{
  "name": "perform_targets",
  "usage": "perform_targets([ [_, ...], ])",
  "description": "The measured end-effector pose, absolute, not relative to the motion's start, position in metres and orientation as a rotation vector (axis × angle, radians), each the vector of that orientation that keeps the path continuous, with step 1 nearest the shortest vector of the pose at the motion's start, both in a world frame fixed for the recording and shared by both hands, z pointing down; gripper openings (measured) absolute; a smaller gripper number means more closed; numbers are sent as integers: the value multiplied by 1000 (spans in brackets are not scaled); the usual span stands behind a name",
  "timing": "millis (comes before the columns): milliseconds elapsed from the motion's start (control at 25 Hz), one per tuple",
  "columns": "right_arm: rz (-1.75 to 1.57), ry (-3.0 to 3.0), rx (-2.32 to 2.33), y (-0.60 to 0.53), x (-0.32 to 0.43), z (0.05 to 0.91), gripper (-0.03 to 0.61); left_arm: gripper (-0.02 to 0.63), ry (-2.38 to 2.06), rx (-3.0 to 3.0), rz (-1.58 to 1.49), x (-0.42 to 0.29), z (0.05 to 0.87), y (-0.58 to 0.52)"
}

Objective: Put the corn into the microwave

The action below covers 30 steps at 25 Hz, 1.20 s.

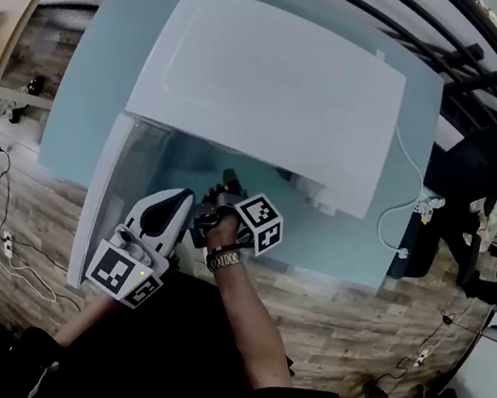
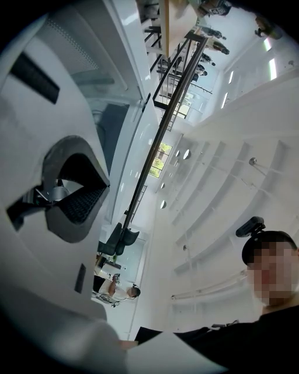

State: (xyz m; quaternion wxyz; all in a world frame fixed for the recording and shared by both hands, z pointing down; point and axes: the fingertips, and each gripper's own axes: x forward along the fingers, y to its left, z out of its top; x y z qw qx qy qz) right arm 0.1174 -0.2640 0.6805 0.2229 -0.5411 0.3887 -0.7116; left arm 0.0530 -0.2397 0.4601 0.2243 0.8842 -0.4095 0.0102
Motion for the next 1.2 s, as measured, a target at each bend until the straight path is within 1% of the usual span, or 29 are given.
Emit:
perform_targets([
  [640,-1903,1349,-1427,-204,126,642,9,2,-1243,2440,4,56,450,-177],
  [1200,-1678,1801,-1430,-156,140,556,9,2,-1289,2445,5,57,449,-136],
])
